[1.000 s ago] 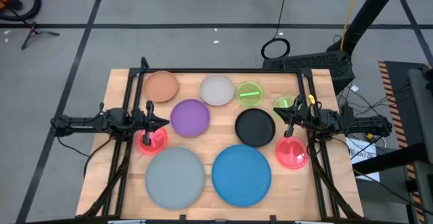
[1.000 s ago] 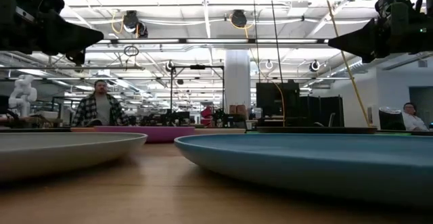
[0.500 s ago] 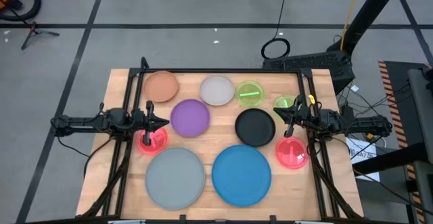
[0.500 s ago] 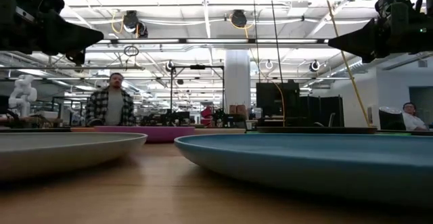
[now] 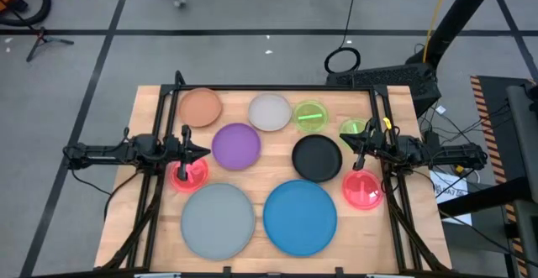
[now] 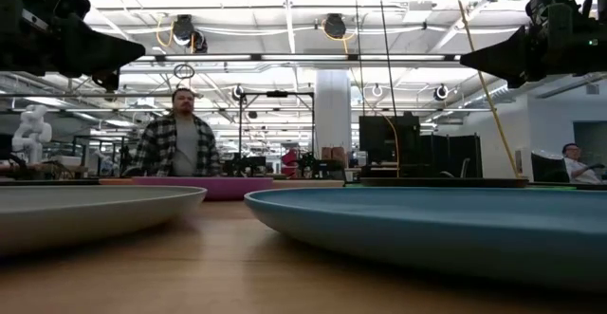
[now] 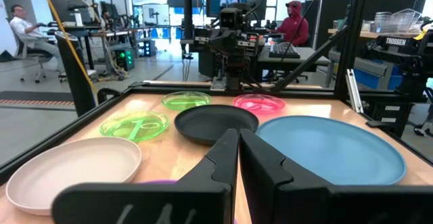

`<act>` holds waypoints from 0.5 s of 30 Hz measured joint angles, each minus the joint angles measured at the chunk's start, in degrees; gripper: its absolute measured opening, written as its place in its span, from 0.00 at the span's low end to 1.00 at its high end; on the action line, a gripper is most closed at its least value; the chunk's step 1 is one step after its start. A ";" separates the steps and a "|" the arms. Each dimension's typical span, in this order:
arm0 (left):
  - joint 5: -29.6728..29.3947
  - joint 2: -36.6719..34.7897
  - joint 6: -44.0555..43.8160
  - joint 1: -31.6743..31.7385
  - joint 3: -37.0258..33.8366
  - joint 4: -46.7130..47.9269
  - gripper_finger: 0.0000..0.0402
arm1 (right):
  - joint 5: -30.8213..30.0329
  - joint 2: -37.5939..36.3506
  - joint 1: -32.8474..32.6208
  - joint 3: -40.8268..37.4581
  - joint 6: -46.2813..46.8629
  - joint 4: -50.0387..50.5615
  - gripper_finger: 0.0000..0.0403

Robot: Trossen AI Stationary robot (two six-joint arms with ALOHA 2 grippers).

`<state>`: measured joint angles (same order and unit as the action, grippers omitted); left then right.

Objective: Stack plastic plates

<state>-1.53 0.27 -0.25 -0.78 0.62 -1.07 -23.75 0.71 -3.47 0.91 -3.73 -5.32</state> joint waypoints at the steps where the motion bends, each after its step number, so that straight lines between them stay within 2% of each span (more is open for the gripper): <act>1: 0.00 -0.01 0.00 0.00 0.00 -0.01 0.06 | 0.00 0.00 0.00 0.00 0.02 0.00 0.02; 15: -0.01 0.00 1.41 -0.01 -0.02 -0.15 0.06 | -0.02 0.02 -0.02 0.00 -0.02 -0.02 0.02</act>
<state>-1.54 0.27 1.16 -0.80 0.60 -1.21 -23.77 0.73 -3.49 0.90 -3.74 -5.34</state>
